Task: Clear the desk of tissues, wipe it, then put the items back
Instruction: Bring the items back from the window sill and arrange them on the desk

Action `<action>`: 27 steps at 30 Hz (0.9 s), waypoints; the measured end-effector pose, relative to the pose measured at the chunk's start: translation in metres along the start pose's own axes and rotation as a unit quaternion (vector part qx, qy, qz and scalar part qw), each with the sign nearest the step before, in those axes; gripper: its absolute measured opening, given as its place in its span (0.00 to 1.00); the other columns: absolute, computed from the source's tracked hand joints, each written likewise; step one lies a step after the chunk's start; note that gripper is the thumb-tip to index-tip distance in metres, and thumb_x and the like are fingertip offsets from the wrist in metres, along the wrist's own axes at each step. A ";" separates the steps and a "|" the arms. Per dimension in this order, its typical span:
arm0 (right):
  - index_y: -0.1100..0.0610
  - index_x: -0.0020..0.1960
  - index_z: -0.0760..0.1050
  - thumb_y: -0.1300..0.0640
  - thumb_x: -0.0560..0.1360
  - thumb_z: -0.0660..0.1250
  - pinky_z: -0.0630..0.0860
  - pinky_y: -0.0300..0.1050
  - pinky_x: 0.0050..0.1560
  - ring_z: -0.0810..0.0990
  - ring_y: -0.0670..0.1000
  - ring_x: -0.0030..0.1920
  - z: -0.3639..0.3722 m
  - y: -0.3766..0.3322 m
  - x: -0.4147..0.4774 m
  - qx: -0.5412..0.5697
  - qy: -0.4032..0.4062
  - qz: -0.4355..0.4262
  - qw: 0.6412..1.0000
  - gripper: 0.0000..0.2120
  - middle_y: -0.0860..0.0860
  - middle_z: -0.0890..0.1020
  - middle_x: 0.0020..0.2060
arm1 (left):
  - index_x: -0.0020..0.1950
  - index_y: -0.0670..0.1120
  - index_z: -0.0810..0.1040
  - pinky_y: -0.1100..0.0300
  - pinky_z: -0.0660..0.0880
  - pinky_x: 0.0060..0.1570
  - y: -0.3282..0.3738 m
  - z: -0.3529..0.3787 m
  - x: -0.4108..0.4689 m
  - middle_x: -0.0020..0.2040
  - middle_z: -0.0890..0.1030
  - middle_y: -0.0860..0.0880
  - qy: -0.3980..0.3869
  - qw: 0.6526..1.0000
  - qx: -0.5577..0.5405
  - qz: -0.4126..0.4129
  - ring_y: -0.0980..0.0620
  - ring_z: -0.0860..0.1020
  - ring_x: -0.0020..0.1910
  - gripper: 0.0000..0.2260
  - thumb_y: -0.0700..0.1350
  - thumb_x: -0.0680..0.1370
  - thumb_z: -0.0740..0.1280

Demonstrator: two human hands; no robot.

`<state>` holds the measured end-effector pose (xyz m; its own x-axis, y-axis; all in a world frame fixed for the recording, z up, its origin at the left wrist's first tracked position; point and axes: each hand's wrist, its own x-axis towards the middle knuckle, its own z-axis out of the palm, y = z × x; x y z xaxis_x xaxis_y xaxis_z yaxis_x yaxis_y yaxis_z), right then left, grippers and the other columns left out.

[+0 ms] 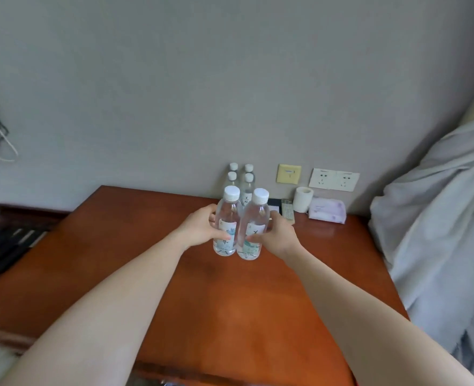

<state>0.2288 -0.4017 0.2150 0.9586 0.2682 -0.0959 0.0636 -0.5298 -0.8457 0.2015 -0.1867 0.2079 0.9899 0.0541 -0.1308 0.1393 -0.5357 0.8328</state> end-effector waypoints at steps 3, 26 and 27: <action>0.55 0.61 0.70 0.58 0.66 0.78 0.77 0.47 0.52 0.79 0.51 0.53 0.007 0.006 0.052 -0.005 -0.015 0.011 1.000 0.27 0.48 0.78 0.52 | 0.60 0.53 0.76 0.52 0.78 0.58 -0.013 -0.005 0.043 0.55 0.80 0.55 0.003 1.000 -0.003 -0.018 0.56 0.81 0.53 0.24 0.42 0.67 0.79; 0.53 0.63 0.68 0.60 0.69 0.75 0.77 0.51 0.55 0.77 0.54 0.57 0.062 0.096 0.267 -0.007 -0.034 0.101 0.994 0.26 0.52 0.73 0.58 | 0.57 0.60 0.72 0.46 0.77 0.57 -0.111 0.035 0.248 0.54 0.82 0.59 0.013 0.990 0.024 -0.136 0.55 0.82 0.51 0.25 0.50 0.64 0.79; 0.53 0.63 0.68 0.60 0.69 0.75 0.78 0.52 0.56 0.77 0.54 0.57 0.064 0.098 0.269 -0.005 -0.031 0.104 0.994 0.26 0.52 0.73 0.58 | 0.57 0.59 0.72 0.46 0.77 0.57 -0.113 0.036 0.251 0.54 0.82 0.58 0.012 0.990 0.024 -0.138 0.55 0.82 0.51 0.25 0.50 0.64 0.79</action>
<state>0.4754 -0.3299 0.0731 0.9325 0.1998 -0.3010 -0.1320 -0.5871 -0.7987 0.4339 -0.1433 0.0618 0.9146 0.2243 -0.3363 0.4040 -0.5374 0.7402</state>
